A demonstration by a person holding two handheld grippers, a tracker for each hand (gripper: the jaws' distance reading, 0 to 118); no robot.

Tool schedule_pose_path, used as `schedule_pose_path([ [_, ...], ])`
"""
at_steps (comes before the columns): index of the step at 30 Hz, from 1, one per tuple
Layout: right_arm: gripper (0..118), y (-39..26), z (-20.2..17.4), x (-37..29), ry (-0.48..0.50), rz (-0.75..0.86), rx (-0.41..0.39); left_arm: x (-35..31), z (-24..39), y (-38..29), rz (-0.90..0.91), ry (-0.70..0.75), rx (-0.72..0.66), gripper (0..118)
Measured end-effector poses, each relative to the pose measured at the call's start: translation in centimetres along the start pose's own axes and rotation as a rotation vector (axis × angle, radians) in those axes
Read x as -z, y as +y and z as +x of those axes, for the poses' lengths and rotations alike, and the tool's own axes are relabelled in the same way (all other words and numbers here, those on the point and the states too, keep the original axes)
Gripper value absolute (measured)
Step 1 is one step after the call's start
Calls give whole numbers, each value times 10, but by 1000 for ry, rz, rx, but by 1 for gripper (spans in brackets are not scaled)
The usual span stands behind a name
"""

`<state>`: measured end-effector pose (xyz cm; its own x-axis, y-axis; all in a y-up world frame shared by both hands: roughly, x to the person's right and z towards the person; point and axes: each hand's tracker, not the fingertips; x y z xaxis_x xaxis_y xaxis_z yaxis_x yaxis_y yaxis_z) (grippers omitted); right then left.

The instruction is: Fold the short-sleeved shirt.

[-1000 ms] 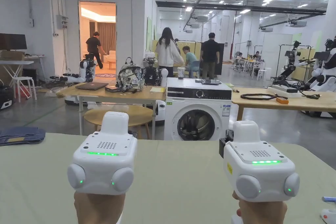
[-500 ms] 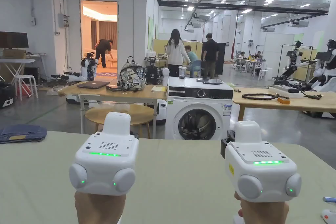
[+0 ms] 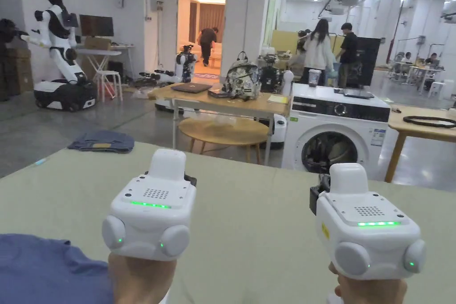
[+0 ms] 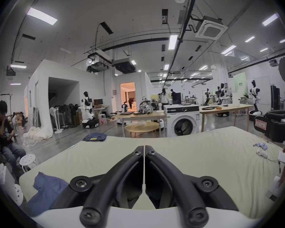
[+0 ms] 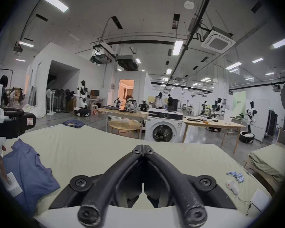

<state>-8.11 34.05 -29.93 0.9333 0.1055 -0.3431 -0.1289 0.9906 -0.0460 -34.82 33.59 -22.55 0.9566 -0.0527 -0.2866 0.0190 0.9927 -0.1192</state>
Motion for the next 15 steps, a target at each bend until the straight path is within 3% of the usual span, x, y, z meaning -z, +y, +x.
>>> schedule_pose_path([
  [6, 0, -22, -36, 0, 45, -13, 1, -4, -103, -57, -180, 150, 83, 0],
  [13, 0, -40, -51, 7, 77, -50, 4, 24, -218, -148, -616, 117, -1, 0],
  [14, 0, -43, -52, 9, 83, -57, -1, 32, -230, -162, -720, 110, 6, 16],
  [15, 0, -44, -54, 9, 84, -66, -5, 35, -241, -174, -781, 106, 6, 53],
])
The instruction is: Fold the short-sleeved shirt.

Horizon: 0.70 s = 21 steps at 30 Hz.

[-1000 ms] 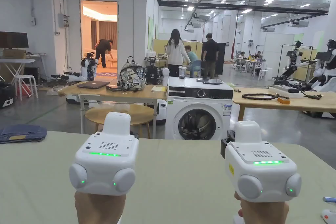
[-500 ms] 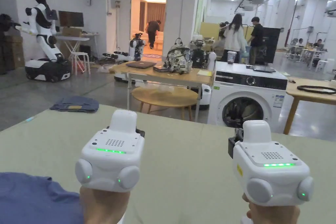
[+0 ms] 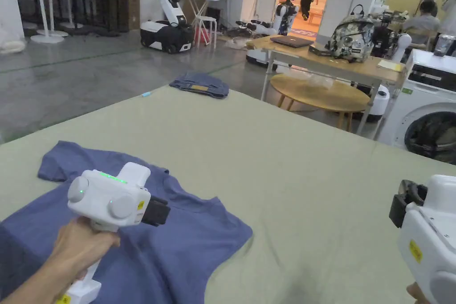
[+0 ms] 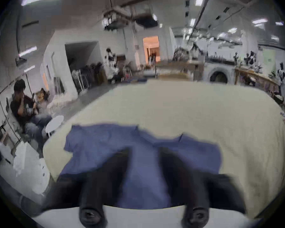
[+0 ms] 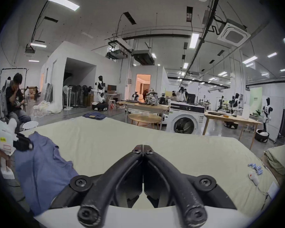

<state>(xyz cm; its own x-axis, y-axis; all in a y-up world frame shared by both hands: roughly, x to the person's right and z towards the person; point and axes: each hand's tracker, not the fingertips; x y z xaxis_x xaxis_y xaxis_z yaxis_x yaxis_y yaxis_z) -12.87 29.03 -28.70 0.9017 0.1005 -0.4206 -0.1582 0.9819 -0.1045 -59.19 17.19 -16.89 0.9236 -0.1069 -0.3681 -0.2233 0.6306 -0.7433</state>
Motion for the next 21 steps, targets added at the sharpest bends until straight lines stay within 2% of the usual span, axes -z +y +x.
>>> schedule_pose_path([
  [1, 0, -2, -1, 2, 0, -9, -2, 8, -7, 0, -29, -16, -6, 107],
  [2, 0, -5, -2, 4, 3, -17, -2, 12, -10, 0, -37, -31, -27, 118],
  [5, 0, -17, -5, 13, 2, -39, -14, 29, -19, 6, -118, -43, -30, 118],
  [7, 0, -23, -6, 19, 5, -62, -12, 41, -15, 5, -158, 7, -3, 118],
  [9, 0, -28, -8, 22, 4, -84, -11, 58, -13, 3, -260, -7, -55, 118],
  [10, 0, -30, -7, 23, 4, -90, -12, 54, -10, -8, -223, -24, -98, 117],
  [11, 0, -33, -7, 22, 2, -93, -15, 46, -8, -6, -151, 2, -85, 113],
  [13, 0, -36, -3, 21, -1, -96, -16, 36, -2, -3, -151, -9, -45, 110],
  [14, 0, -36, 0, 22, -5, -101, -18, 25, 0, -7, -76, 4, 7, 102],
  [15, 0, -37, 2, 22, -8, -102, -13, 19, 2, -4, -71, 55, 11, 77],
  [16, 0, -37, 6, 19, -10, -106, -4, 15, 1, -4, -76, 66, 13, 30],
  [17, 0, -36, 9, 17, -14, -111, 9, 14, -3, -5, -78, 20, -22, 0],
  [21, 0, -35, 25, 7, -22, -94, 33, -9, -11, -8, -2, -32, -202, 0],
])
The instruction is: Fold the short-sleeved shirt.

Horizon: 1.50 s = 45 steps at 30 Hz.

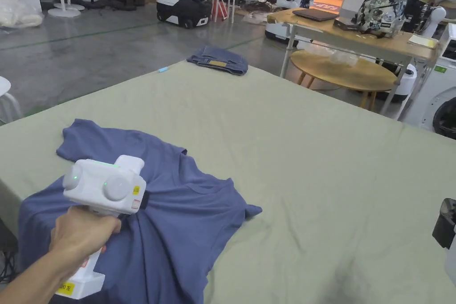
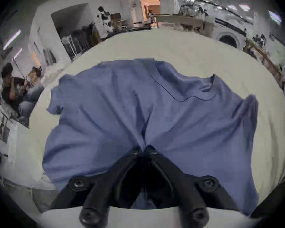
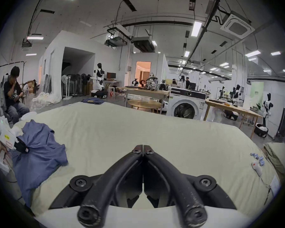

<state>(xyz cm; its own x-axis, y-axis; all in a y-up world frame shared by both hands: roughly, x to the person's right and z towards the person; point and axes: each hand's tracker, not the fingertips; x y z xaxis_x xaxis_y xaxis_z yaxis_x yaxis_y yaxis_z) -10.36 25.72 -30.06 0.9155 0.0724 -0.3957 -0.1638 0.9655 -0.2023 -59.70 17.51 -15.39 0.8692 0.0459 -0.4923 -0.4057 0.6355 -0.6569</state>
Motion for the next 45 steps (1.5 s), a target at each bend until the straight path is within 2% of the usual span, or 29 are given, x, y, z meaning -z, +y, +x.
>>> schedule_pose_path([
  [4, 0, 4, 20, -7, -21, 23, 26, -37, -3, 7, 104, 9, 43, 0],
  [8, 0, 15, 34, -24, -43, 47, 73, -84, 29, 25, 233, -37, 81, 0],
  [11, 0, 20, 46, -38, -61, 69, 84, -104, 68, 40, 282, -152, 88, 0],
  [15, 0, 23, 70, -62, -100, 92, 107, -115, 152, 49, 316, -220, 236, 0],
  [31, 0, -13, 207, -127, -367, 54, 131, -103, 503, 2, 234, -665, 509, 0],
  [37, 0, -34, 237, -133, -425, 4, 163, -90, 571, -44, 235, -665, 593, 0],
  [40, 0, -46, 240, -130, -429, -30, 168, -69, 579, -72, 204, -668, 603, 0],
  [41, 0, -50, 240, -130, -431, -45, 163, -65, 581, -81, 244, -638, 689, 0],
  [43, 0, -53, 239, -128, -427, -63, 158, -63, 579, -95, 324, -596, 731, 0],
  [44, 0, -54, 238, -129, -426, -64, 157, -63, 579, -97, 289, -564, 746, 4],
  [45, 0, -55, 237, -130, -424, -64, 159, -66, 580, -94, 275, -564, 726, 22],
])
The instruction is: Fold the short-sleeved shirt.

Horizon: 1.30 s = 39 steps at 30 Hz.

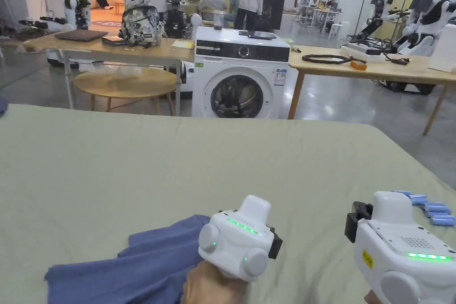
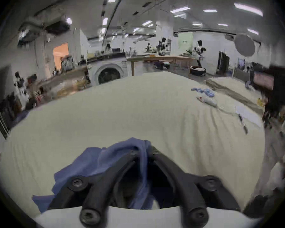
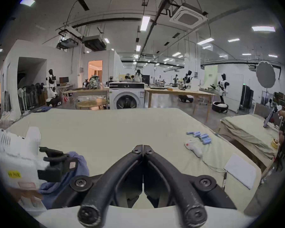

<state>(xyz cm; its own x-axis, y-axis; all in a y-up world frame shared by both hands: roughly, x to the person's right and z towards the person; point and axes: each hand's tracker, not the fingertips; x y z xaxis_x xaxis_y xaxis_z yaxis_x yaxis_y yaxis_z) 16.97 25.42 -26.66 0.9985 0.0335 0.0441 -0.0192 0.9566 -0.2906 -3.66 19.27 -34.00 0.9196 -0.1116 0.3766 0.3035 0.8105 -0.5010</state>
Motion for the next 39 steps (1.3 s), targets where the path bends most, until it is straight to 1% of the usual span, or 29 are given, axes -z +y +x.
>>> schedule_pose_path([
  [1, 0, 1, -1, -1, 5, -4, 5, -5, -5, -1, 17, -6, -14, 57],
  [2, 0, 2, -3, -2, 9, -6, 9, -12, -12, 1, 38, -10, -71, 70],
  [3, 0, 3, -6, -4, 12, -1, 7, -21, -21, 8, 24, -2, -124, 78],
  [4, 0, 4, -9, -7, 14, 6, 3, -29, -29, 14, 18, -33, -142, 81],
  [5, 0, 6, -12, -9, 18, 13, 1, -42, -38, 17, 59, -43, -163, 81],
  [7, 0, 10, -18, -11, 37, 26, -1, -71, -56, 22, 137, 11, -152, 81],
  [8, 0, 11, -22, -14, 40, 34, -3, -88, -67, 25, 174, 59, -169, 81],
  [10, 0, 15, -31, -20, 65, 58, -10, -123, -89, 20, 264, 105, -170, 81],
  [12, 0, 15, -41, -26, 73, 76, -32, -154, -109, 6, 286, 212, -163, 82],
  [14, 0, 12, -51, -30, 81, 87, -44, -181, -129, -15, 306, 302, -188, 82],
  [16, 0, 8, -59, -34, 100, 98, -45, -199, -149, -36, 297, 361, -221, 85],
  [17, 0, 6, -64, -36, 93, 103, -48, -206, -159, -48, 290, 362, -224, 85],
  [19, 0, 1, -71, -36, 97, 111, -50, -218, -178, -71, 291, 435, -266, 84],
  [21, 0, -2, -76, -37, 109, 111, -37, -221, -195, -87, 260, 442, -250, 84],
  [22, 0, -4, -78, -35, 108, 109, -31, -223, -202, -94, 260, 449, -264, 83],
  [23, 0, -5, -81, -34, 109, 103, -25, -224, -210, -100, 254, 447, -270, 76],
  [24, 0, -6, -83, -33, 117, 96, -21, -223, -216, -105, 238, 459, -298, 61],
  [25, 0, -7, -85, -31, 118, 95, -20, -224, -221, -111, 220, 478, -325, 26],
  [26, 0, -8, -87, -30, 118, 90, -22, -226, -225, -114, 234, 462, -327, 0],
  [27, 0, -9, -88, -29, 124, 82, -24, -226, -230, -116, 200, 465, -351, 0],
  [28, 0, -11, -90, -28, 125, 80, -22, -226, -231, -119, 213, 487, -344, 0],
  [29, 0, -12, -92, -28, 126, 76, -22, -227, -235, -120, 223, 477, -340, 0],
  [30, 0, -13, -93, -28, 130, 70, -22, -225, -238, -120, 177, 469, -354, 0],
  [31, 0, -14, -94, -27, 132, 68, -22, -224, -239, -121, 187, 481, -348, 0],
  [33, 0, -14, -96, -26, 135, 63, -25, -223, -237, -119, 175, 457, -354, 0],
  [34, 0, -14, -96, -27, 138, 61, -25, -220, -237, -118, 165, 471, -346, 0],
  [37, 0, -14, -97, -25, 142, 58, -29, -206, -248, -114, 97, 440, -354, 0],
  [38, 0, -14, -96, -25, 145, 56, -30, -198, -254, -113, 52, 415, -358, 5],
  [39, 0, -14, -96, -24, 147, 54, -30, -186, -261, -114, -38, 385, -393, 33],
])
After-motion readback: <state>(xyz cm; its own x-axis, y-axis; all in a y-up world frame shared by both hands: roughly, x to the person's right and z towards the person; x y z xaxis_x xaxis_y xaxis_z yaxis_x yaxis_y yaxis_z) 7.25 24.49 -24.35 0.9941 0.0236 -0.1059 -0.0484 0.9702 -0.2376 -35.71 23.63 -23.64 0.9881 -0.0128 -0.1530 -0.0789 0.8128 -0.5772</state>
